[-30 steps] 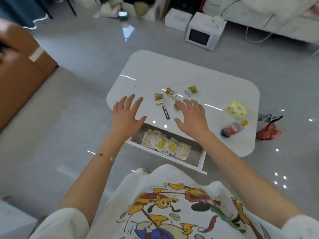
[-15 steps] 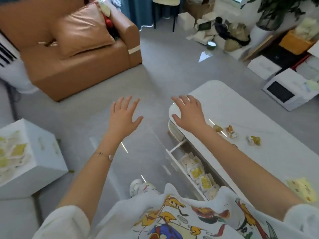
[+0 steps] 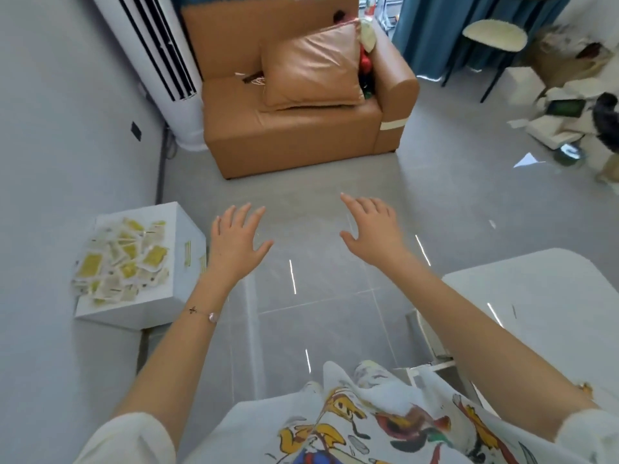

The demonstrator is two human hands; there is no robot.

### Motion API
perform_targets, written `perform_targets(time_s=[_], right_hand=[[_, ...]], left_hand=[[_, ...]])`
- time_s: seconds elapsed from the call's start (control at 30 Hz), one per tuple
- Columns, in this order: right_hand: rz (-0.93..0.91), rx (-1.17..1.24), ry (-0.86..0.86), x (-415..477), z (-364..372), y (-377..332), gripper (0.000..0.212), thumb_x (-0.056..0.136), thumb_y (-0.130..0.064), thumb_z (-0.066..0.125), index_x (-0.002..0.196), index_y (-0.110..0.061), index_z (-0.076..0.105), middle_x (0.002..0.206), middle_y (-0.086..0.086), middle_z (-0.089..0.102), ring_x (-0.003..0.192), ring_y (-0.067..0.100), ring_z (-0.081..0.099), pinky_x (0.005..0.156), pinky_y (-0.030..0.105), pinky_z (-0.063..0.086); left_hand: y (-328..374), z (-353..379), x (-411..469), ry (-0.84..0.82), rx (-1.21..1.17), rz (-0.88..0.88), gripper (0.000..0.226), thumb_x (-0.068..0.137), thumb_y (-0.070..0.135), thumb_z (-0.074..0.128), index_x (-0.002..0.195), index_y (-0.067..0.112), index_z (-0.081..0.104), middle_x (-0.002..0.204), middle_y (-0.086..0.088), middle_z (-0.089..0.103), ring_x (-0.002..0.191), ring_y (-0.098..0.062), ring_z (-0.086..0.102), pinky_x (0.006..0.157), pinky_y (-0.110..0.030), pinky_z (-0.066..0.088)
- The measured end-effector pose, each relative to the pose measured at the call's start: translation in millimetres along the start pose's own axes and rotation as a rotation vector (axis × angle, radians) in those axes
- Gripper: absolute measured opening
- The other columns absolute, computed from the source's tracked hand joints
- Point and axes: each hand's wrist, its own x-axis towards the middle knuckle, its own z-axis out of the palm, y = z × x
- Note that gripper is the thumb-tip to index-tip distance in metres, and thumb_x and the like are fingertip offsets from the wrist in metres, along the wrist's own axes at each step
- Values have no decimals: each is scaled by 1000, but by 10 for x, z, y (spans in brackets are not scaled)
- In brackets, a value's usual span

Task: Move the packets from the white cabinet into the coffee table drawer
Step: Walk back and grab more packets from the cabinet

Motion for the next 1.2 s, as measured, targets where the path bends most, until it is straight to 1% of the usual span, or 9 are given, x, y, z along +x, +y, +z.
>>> perform_targets(time_s=[0.2, 0.27, 0.4, 0.53, 0.63, 0.77, 0.9, 1.03, 1.2], right_hand=[[-172, 4, -19, 1014, 106, -257, 72, 87, -39, 58, 150, -24, 25, 137, 2, 47, 131, 28, 36, 106, 39, 28], [-248, -6, -27, 1355, 150, -323, 71, 87, -38, 58, 149, -23, 27, 136, 2, 47, 131, 28, 36, 105, 38, 27], [-399, -8, -64, 1975, 238, -454, 69, 87, -35, 58, 149, -22, 29, 135, 4, 49, 130, 29, 37, 105, 38, 27], [-541, -9, -178, 2588, 303, -650, 69, 89, -35, 55, 150, -24, 24, 139, 2, 44, 133, 26, 33, 108, 38, 25], [-639, -4, -254, 3013, 349, -911, 70, 89, -31, 56, 150, -24, 24, 141, 4, 41, 131, 27, 34, 105, 39, 29], [-766, 9, -297, 3497, 463, -1439, 71, 88, -29, 58, 150, -24, 25, 143, 4, 40, 131, 29, 33, 104, 41, 32], [-904, 29, -359, 3864, 667, -2203, 72, 87, -26, 56, 150, -27, 22, 145, 5, 37, 133, 31, 30, 105, 43, 32], [-991, 33, -371, 4145, 958, -2870, 71, 87, -26, 55, 150, -24, 23, 146, 6, 37, 133, 32, 31, 104, 44, 33], [-1030, -13, -449, 4577, 1362, -3776, 71, 89, -30, 55, 151, -26, 20, 146, 5, 37, 134, 29, 30, 105, 43, 33]], left_hand=[[-388, -15, 525, 55, -25, -187, 64, 91, 49, 53, 147, 25, 34, 156, -5, 28, 144, -30, 19, 115, -47, 16], [-489, 7, 697, 56, -17, -250, 65, 91, 49, 52, 148, 24, 32, 156, -5, 28, 144, -30, 19, 115, -47, 16], [-682, 63, 919, 70, -31, -403, 66, 91, 48, 52, 149, 25, 31, 155, -7, 30, 142, -32, 22, 114, -49, 19], [-825, 45, 1007, 92, -74, -594, 64, 91, 47, 53, 147, 24, 33, 154, -6, 31, 142, -32, 21, 113, -50, 20], [-984, 18, 967, 114, -80, -727, 64, 91, 49, 52, 147, 24, 33, 154, -5, 31, 141, -30, 23, 111, -48, 22], [-1256, -6, 757, 150, -84, -913, 65, 90, 49, 54, 147, 25, 33, 153, -4, 32, 140, -30, 25, 111, -48, 23], [-1684, 0, 552, 187, -69, -1102, 65, 90, 47, 56, 147, 25, 34, 151, -6, 35, 139, -34, 27, 111, -50, 24], [-2196, 76, 511, 176, -67, -1155, 65, 89, 45, 59, 146, 22, 37, 151, -8, 36, 138, -34, 30, 108, -50, 26], [-3077, 126, 528, 125, -78, -1254, 67, 90, 48, 55, 148, 24, 33, 153, -6, 33, 140, -33, 26, 111, -48, 22]])
